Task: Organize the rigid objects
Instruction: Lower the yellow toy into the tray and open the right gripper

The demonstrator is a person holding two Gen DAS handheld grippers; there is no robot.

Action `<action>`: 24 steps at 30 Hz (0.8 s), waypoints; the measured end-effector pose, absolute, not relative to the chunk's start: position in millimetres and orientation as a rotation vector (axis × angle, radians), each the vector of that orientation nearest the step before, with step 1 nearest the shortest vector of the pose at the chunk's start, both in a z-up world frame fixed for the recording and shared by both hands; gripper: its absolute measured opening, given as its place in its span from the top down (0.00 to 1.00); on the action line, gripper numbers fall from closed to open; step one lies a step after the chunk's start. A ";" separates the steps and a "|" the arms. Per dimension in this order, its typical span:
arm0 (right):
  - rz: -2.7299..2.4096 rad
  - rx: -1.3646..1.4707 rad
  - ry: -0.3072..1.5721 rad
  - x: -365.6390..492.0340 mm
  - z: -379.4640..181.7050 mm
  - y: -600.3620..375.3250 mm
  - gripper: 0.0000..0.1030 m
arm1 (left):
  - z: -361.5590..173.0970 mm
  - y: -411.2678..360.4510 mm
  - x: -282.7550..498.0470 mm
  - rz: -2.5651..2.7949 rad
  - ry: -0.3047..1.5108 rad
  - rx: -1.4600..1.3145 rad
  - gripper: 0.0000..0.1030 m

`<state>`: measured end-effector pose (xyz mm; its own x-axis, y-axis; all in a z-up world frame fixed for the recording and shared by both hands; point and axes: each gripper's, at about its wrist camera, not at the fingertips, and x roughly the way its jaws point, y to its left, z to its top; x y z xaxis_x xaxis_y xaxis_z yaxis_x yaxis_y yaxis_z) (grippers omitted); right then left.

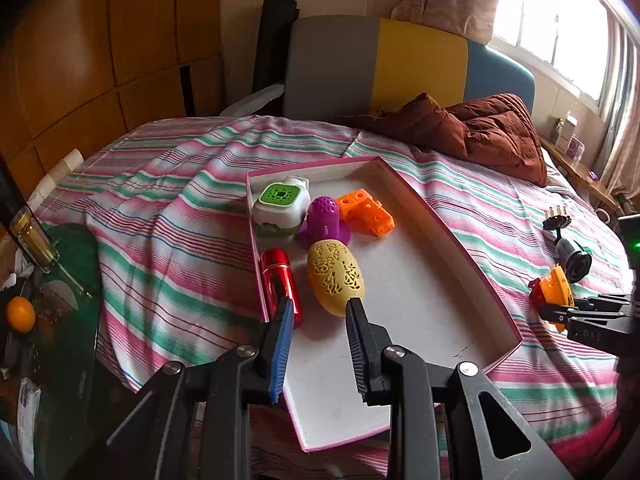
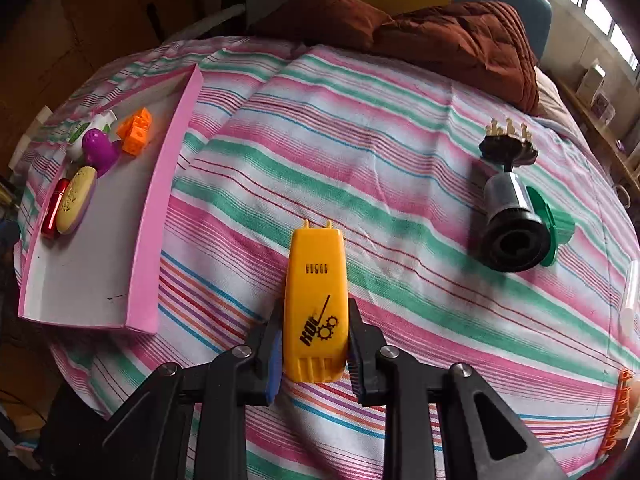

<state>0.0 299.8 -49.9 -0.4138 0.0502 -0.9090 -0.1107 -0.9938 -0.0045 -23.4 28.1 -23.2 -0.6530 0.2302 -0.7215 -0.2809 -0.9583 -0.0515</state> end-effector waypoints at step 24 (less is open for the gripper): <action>2.776 -1.329 -0.073 -16.4 0.7 231.3 0.75 | -29.9 -1.2 -24.3 2.688 0.059 -1.185 0.73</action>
